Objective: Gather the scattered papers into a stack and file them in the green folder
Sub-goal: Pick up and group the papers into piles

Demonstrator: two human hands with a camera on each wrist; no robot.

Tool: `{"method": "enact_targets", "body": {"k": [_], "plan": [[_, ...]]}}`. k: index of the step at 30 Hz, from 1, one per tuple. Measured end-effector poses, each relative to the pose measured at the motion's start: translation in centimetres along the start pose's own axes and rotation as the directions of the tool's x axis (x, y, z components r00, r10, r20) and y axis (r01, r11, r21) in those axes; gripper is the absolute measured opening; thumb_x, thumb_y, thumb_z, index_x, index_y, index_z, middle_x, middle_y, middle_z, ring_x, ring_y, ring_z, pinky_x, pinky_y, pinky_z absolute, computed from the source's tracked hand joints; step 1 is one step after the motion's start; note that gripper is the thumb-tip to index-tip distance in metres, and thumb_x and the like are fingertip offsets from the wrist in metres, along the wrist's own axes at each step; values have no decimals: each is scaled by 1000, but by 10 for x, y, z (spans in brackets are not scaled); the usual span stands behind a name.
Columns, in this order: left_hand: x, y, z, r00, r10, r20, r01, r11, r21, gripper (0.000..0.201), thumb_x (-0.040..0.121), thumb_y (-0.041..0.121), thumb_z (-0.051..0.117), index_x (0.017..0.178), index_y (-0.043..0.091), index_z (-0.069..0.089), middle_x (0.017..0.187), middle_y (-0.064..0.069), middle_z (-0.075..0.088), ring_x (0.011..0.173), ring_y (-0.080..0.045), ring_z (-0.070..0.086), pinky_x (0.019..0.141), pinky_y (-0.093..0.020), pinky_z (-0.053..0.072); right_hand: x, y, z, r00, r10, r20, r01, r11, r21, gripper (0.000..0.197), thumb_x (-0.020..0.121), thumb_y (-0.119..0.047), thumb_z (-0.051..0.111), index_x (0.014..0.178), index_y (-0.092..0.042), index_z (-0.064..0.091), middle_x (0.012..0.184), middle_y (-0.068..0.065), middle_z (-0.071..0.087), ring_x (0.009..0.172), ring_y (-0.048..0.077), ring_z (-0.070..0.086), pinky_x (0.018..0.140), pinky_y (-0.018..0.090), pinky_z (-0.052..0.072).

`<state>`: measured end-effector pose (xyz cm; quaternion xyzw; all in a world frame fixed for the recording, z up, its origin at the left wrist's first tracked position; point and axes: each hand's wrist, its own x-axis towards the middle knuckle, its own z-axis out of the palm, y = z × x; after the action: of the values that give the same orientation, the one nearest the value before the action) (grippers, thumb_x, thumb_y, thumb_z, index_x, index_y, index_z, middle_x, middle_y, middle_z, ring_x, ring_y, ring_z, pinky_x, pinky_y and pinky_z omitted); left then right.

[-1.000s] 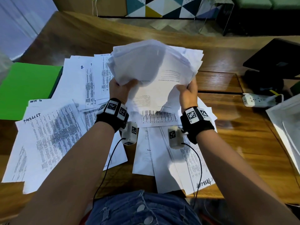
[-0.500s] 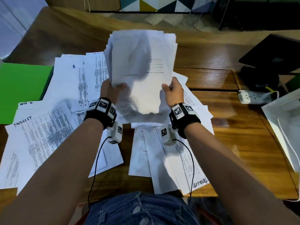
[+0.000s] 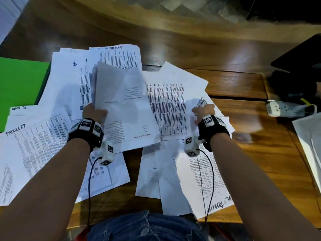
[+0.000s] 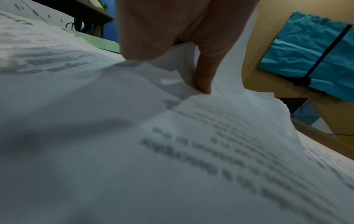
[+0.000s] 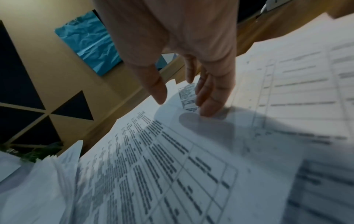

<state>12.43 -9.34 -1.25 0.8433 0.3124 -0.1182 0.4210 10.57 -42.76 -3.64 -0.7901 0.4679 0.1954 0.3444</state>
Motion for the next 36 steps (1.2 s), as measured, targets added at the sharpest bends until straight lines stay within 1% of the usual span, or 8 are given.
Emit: {"method": "enact_targets", "body": {"k": [6,11,17,21,26,31,34,36], "plan": [[-3,-4,9,1000,-17,10,18,998,-59,41,85,0,60,125,-7,53,127,-24,58,97,-24,56,80,-25,39,-21,-13,20,1000,9,9,-9,1000,-6,88,89,-15,60,148,-1,-2,154,23,15,140,36,27,110,43,34],[-2,-9,8,999,-27,20,31,981,-190,39,83,0,61,121,-7,56,113,-20,63,93,-23,58,82,-29,44,-24,-17,16,987,-110,-119,107,994,-28,42,91,-9,54,130,2,44,131,20,54,120,33,55,95,37,46],[3,-7,-1,1000,-31,5,31,971,-236,40,85,1,60,123,-7,54,113,-18,61,93,-18,53,82,-25,41,-3,-8,-7,995,-1,-101,4,1000,24,25,92,-16,54,106,4,57,116,14,61,105,29,60,84,34,48],[10,-8,0,1000,-26,-17,24,992,-126,39,84,2,60,122,-8,55,123,-22,60,97,-23,58,81,-25,41,0,-14,3,1000,-18,-15,20,987,161,59,83,-25,59,138,-9,44,141,8,46,126,30,48,101,39,46],[13,-10,5,999,-33,-3,33,996,-84,40,83,1,60,122,-8,54,125,-23,59,99,-25,59,82,-26,42,-6,-35,9,997,-55,62,39,973,226,62,81,-18,64,139,-22,42,141,-1,46,122,27,53,26,7,36],[12,-11,8,1000,-30,-8,29,992,-127,39,85,-1,58,122,-9,53,123,-23,60,94,-17,52,82,-24,40,-8,-36,26,989,-130,66,129,991,19,31,92,-21,52,114,-1,60,128,18,59,103,30,64,69,21,54],[14,-13,8,999,-45,6,45,990,-130,40,84,1,60,123,-8,54,121,-22,60,105,-27,60,83,-26,42,-17,-34,32,997,-71,27,66,986,153,53,90,-20,55,140,-10,39,147,8,37,129,33,43,59,19,47],[16,-15,8,998,-59,14,60,991,-119,42,83,2,62,123,-7,54,124,-22,60,112,-33,60,84,-27,44,-25,-36,38,998,-60,4,59,987,152,64,90,-18,57,146,-7,26,152,11,24,136,35,31,90,31,45]]}}
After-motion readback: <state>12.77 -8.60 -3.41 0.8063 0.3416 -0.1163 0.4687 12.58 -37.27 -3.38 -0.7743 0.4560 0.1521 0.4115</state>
